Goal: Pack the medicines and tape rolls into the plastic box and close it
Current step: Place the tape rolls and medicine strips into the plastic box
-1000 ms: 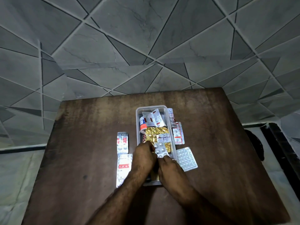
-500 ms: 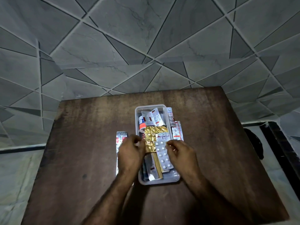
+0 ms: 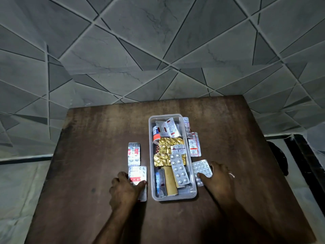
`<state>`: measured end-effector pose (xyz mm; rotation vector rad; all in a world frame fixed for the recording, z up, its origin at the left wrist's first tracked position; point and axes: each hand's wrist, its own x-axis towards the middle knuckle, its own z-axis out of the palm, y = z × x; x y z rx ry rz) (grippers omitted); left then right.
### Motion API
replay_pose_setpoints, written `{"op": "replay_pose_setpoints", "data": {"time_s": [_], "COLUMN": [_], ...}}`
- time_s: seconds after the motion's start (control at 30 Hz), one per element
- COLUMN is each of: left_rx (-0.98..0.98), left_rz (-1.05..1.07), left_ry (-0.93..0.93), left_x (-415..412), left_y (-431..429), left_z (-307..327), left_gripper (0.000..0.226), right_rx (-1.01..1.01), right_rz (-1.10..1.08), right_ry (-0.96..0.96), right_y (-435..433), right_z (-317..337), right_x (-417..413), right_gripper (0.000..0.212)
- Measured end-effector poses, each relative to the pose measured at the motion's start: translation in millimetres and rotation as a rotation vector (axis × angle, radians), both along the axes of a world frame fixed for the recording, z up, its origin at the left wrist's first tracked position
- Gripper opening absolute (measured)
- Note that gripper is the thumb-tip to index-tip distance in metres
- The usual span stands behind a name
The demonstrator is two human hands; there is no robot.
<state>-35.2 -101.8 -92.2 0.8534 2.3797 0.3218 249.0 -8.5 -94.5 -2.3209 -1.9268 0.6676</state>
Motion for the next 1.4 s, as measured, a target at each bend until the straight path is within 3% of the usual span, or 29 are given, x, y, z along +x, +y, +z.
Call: {"op": "replay_pose_setpoints", "data": {"time_s": [0.17, 0.43, 0.67, 0.8, 0.9, 1.07, 1.4], "left_rx": [-0.015, 0.009, 0.098, 0.115, 0.085, 0.113, 0.432], "left_rz": [-0.025, 0.070, 0.168, 0.270, 0.279, 0.279, 0.157], "left_ry": [0.041, -0.028, -0.181, -0.420, -0.552, -0.606, -0.661], "left_x": [5.9, 0.5, -23.0, -39.3, -50.1, -58.0, -22.6], "left_y": [4.8, 10.6, 8.5, 8.2, 11.1, 15.8, 47.3], "left_z": [2.8, 7.3, 5.8, 9.4, 20.1, 56.6, 110.0], "left_gripper": [0.080, 0.067, 0.028, 0.011, 0.008, 0.008, 0.012], "right_rx": [-0.060, -0.074, 0.001, -0.030, -0.024, 0.061, 0.117], "right_rz": [0.027, -0.047, -0.175, -0.299, -0.382, -0.395, -0.288], "right_ry": [-0.023, 0.059, 0.267, 0.462, 0.568, 0.732, 0.929], "right_y": [-6.5, -1.7, 6.2, 14.6, 21.3, 32.6, 40.0], "right_z": [-1.3, 2.1, 0.4, 4.5, 5.4, 29.8, 69.8], "right_x": [-8.1, -14.6, -3.0, 3.3, 5.2, -0.2, -46.7], "right_gripper": [0.073, 0.077, 0.035, 0.019, 0.015, 0.012, 0.015]}}
